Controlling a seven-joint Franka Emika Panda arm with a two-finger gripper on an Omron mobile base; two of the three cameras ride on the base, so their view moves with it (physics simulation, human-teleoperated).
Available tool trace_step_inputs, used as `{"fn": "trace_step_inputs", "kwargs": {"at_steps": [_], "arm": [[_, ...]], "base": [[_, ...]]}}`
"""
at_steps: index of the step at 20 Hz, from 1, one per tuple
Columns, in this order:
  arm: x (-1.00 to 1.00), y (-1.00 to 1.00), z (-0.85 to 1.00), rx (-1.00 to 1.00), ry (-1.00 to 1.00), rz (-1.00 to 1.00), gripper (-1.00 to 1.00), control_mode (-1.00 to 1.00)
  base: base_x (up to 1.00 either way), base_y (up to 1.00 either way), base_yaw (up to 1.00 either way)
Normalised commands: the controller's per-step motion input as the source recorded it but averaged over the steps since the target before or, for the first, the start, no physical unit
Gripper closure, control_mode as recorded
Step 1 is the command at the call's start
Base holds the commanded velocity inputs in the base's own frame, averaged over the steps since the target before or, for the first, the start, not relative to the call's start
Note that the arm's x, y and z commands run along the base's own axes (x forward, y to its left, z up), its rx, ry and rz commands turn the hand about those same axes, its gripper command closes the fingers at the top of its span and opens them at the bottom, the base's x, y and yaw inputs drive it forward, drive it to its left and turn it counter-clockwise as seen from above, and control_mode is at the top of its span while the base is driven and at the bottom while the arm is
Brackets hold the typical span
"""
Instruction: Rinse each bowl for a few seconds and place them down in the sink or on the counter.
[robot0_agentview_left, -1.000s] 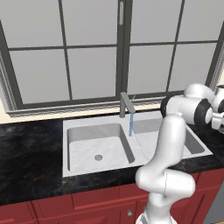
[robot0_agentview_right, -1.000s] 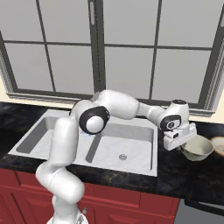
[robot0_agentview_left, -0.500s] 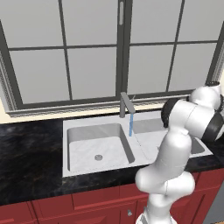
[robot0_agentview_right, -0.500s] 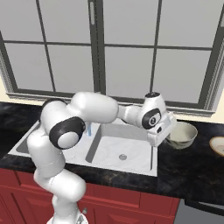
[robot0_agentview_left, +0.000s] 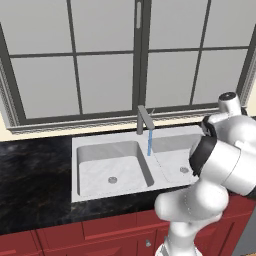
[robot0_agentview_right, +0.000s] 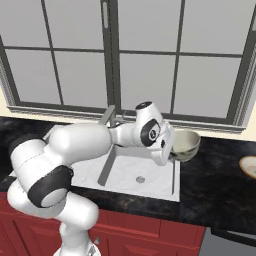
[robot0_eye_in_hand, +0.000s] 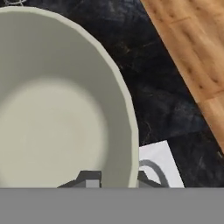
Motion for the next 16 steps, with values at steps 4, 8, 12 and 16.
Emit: {"fn": "trace_step_inputs", "kwargs": {"at_steps": [4,8,12,16], "arm": [[-0.05,0.48,0.2,-0.05,0.14,0.26,1.0,-1.0],[0.0,0.56,0.08,0.0,0.17,0.26,1.0,-1.0],[0.0,0.6,0.01,0.0,0.17,0.24,1.0,-1.0],[0.0,0.65,0.01,0.0,0.14,0.22,1.0,-1.0]], "base": [[0.0,0.0,0.0],[0.0,0.0,0.0],[0.0,0.0,0.0],[0.0,0.0,0.0]]}}
